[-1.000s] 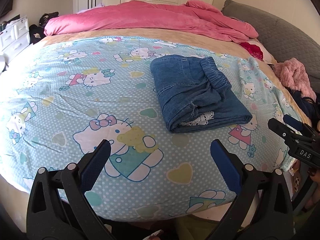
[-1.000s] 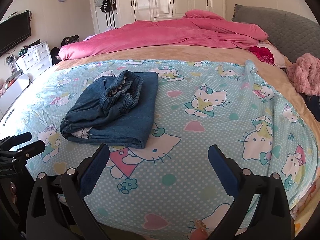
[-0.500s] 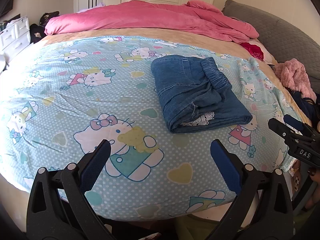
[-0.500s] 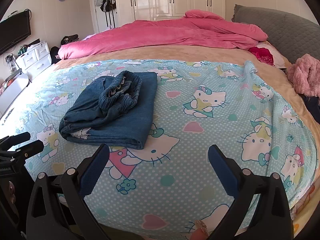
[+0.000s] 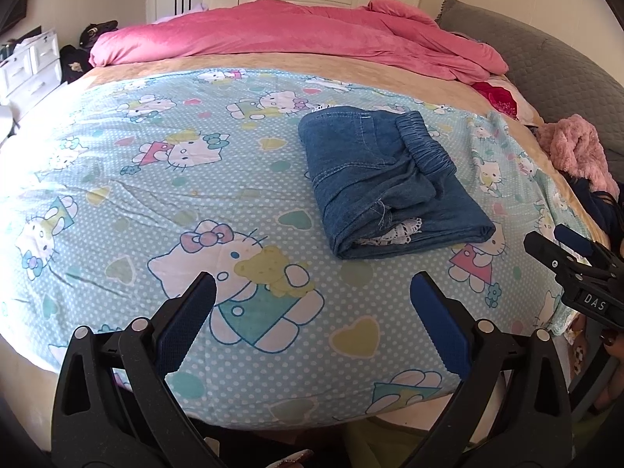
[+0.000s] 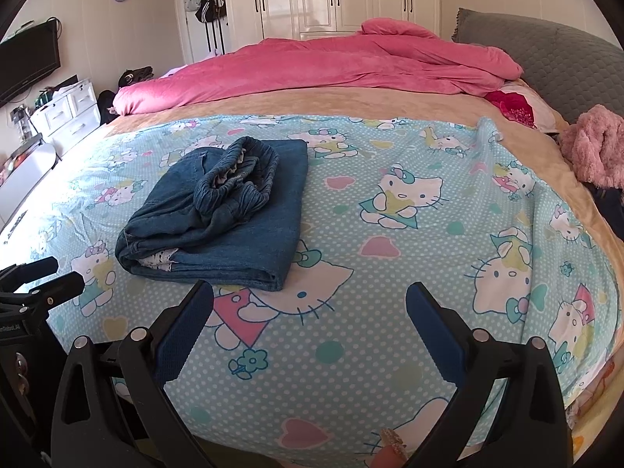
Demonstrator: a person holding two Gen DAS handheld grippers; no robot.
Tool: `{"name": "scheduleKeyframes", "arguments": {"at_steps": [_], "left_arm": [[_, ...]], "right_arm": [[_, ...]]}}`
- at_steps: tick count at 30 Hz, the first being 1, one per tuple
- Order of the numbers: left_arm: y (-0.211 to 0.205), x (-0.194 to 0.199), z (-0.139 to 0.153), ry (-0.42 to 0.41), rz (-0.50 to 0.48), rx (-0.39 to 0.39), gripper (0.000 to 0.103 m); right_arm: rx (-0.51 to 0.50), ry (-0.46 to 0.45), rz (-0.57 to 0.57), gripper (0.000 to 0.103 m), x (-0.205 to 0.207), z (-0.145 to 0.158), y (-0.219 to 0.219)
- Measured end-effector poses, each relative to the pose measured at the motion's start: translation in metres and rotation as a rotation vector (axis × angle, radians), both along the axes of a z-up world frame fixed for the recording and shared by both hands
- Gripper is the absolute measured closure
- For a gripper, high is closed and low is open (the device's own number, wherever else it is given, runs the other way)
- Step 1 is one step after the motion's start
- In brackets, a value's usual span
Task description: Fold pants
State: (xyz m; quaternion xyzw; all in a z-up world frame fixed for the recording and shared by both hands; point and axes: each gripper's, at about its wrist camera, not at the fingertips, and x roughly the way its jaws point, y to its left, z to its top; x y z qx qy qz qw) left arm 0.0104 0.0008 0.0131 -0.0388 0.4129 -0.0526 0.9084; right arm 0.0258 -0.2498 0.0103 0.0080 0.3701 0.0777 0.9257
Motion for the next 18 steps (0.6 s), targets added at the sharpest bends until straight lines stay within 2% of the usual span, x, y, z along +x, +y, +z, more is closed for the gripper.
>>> {"name": "scheduleKeyframes", "arguments": {"at_steps": [18], "left_arm": [[-0.0017,-0.0012,0.0011,0.004,-0.001,0.012,0.009]], "right_arm": [[0.004,0.003,-0.002,0.004,-0.0007,0.0008,-0.0004]]}}
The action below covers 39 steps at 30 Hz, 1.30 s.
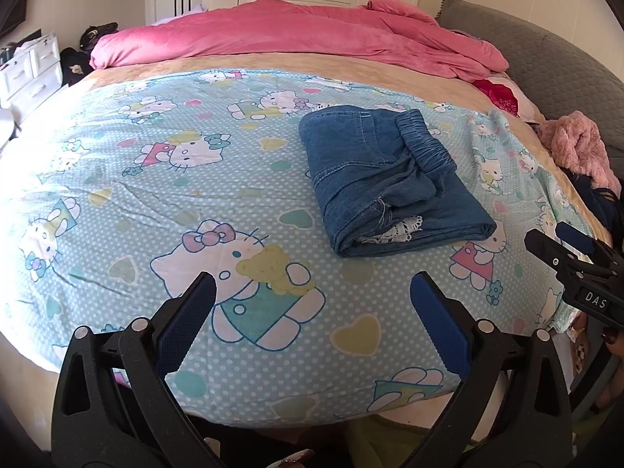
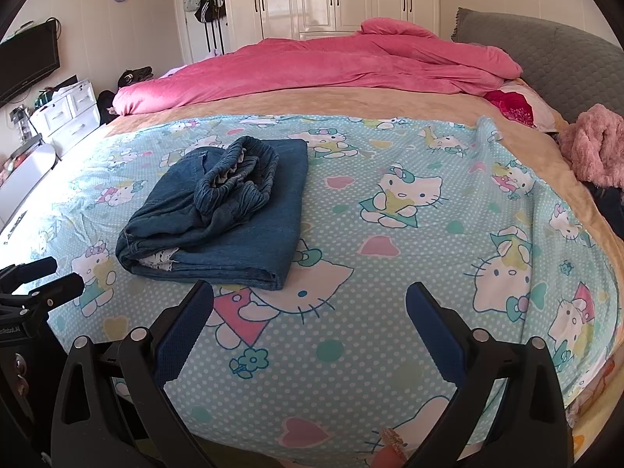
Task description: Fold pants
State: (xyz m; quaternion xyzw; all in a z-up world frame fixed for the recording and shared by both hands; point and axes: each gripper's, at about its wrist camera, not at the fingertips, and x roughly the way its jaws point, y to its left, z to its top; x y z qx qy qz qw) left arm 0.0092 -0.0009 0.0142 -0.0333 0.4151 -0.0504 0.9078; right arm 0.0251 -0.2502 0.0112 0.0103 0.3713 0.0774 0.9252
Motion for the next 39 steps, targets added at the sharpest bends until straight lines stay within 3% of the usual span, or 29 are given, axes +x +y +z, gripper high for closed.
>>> {"name": "scheduleKeyframes", "arguments": {"at_steps": [39], "left_arm": [[0.001,-0.003,0.0,0.017,0.001,0.015,0.009]], "right_arm": [[-0.002,-0.003,-0.041,0.004,0.0,0.001,-0.011]]}}
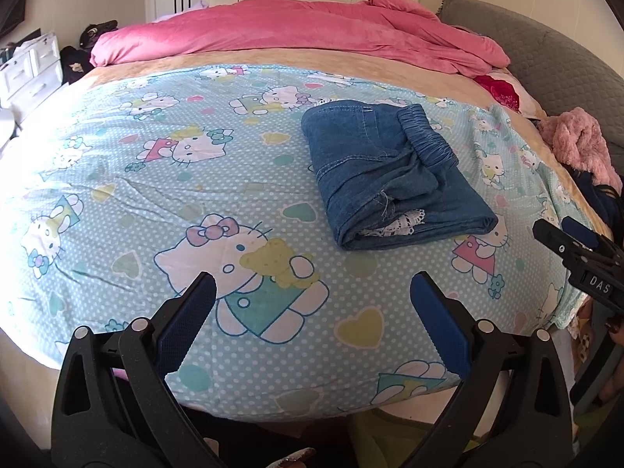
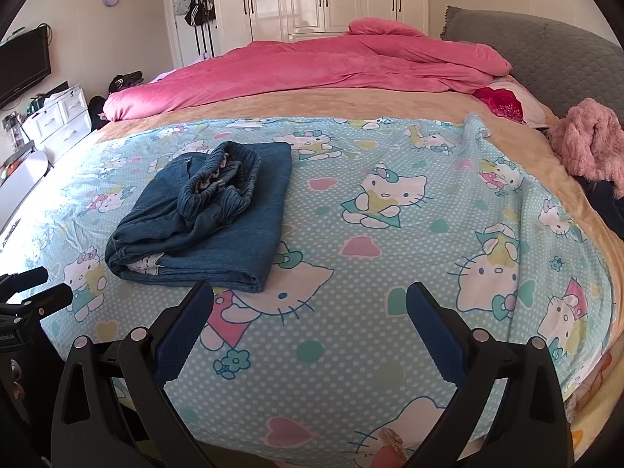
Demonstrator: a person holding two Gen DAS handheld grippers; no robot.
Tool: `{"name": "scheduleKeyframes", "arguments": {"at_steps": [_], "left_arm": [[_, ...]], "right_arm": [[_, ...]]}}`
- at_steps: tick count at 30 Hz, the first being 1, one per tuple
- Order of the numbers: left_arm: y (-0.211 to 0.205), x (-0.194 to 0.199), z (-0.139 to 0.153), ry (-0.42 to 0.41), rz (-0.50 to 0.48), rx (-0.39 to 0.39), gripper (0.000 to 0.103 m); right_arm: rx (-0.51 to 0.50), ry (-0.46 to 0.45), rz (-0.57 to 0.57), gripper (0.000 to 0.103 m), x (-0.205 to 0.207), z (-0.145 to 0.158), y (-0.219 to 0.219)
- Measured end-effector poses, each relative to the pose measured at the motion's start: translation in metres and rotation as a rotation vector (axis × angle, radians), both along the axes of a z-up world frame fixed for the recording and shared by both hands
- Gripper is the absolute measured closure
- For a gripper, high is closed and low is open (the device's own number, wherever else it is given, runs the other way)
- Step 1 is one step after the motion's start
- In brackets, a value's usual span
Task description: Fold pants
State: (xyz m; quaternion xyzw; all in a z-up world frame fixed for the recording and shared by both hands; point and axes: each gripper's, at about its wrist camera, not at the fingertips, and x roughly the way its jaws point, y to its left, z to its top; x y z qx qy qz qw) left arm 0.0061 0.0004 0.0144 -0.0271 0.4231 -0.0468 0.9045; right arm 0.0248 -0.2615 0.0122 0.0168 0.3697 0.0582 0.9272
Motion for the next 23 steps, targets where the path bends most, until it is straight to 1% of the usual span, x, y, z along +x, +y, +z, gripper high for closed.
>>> {"name": "scheduleKeyframes", "arguments": {"at_steps": [5,8,10,11,13,15,17,19,20,21,22,23], "left_arm": [[0.001,-0.001,-0.002,0.003,0.01,0.039,0.009],[0.004,-0.003,-0.003,-0.01,0.046,0.1,0.009],[0.009,-0.001,-0.005,-0.002,0.074,0.132,0.009],[0.015,0.001,-0.007,0.006,0.09,0.133,0.009],[0.031,0.007,-0.008,0.028,0.118,0.1,0.009],[0.056,0.018,-0.008,0.051,0.175,0.063,0.009],[0.082,0.032,-0.007,0.066,0.234,0.054,0.009],[0.117,0.052,-0.006,0.092,0.295,0.031,0.009],[0.139,0.063,-0.006,0.094,0.343,0.029,0.009],[0.155,0.072,-0.006,0.097,0.381,0.044,0.009],[0.178,0.087,-0.008,0.096,0.439,0.094,0.009],[0.192,0.098,-0.009,0.094,0.473,0.132,0.009]], "right_arm": [[0.008,0.003,-0.009,0.004,0.002,-0.001,-0.005],[0.015,-0.006,-0.016,0.004,0.003,0.0,-0.012],[0.017,-0.014,-0.03,0.004,0.006,0.001,-0.021],[0.015,-0.018,-0.042,0.004,0.008,0.001,-0.028],[0.016,-0.02,-0.073,0.004,0.014,0.0,-0.042],[0.025,-0.016,-0.12,0.004,0.024,-0.003,-0.065],[0.028,-0.009,-0.172,0.004,0.037,-0.004,-0.09],[-0.003,-0.015,-0.246,0.004,0.058,-0.005,-0.127],[-0.026,-0.015,-0.276,0.004,0.068,-0.007,-0.142],[-0.057,0.0,-0.309,0.004,0.085,-0.01,-0.164],[-0.075,0.022,-0.346,0.004,0.102,-0.014,-0.185],[-0.092,0.049,-0.395,0.004,0.117,-0.019,-0.206]]}}
